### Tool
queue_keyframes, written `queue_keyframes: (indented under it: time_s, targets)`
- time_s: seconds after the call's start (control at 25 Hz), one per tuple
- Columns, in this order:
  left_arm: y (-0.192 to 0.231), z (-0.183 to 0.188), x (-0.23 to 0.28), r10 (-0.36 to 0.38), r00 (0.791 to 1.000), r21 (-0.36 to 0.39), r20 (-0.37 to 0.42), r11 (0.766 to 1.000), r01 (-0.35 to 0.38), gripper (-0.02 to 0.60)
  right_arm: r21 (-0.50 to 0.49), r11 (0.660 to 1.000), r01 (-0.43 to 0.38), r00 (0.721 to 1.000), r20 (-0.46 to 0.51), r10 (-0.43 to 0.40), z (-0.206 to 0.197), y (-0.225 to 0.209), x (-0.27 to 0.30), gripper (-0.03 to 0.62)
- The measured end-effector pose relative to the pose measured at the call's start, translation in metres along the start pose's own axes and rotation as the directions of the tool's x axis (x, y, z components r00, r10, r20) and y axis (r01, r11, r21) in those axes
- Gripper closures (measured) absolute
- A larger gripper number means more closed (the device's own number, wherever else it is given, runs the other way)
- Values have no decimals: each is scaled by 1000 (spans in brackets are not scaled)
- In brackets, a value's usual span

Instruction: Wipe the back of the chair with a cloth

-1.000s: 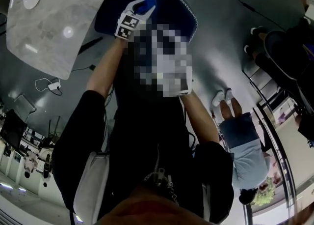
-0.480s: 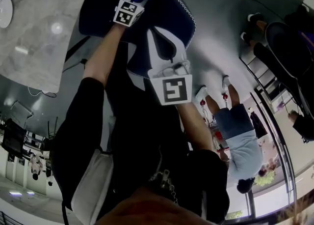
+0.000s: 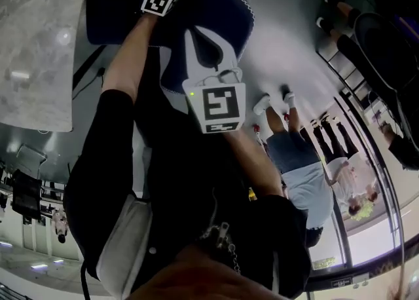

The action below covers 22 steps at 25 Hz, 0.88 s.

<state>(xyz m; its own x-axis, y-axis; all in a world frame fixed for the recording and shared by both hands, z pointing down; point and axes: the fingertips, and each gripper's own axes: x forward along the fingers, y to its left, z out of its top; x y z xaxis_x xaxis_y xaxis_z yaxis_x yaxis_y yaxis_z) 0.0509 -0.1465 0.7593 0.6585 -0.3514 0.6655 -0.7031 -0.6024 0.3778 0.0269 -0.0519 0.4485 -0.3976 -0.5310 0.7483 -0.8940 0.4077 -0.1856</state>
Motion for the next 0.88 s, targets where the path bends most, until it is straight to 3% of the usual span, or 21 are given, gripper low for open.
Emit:
queue_keyframes:
  time_s: [0.2,0.36,0.88]
  targets:
    - [-5,11,-1,-50,999,6,16,999,50,445,32,999,3,998,-66,-1,-11,2,8,591]
    - [0,20,-16,-71,997,-21,40,997,72,445,47,998,-43,997,-65,46,-11,17,13,591]
    - [-47,59,-61,-54,994,-7,100,998,55,446,58,990,-127,991,-38,129,-11,29,-3,591]
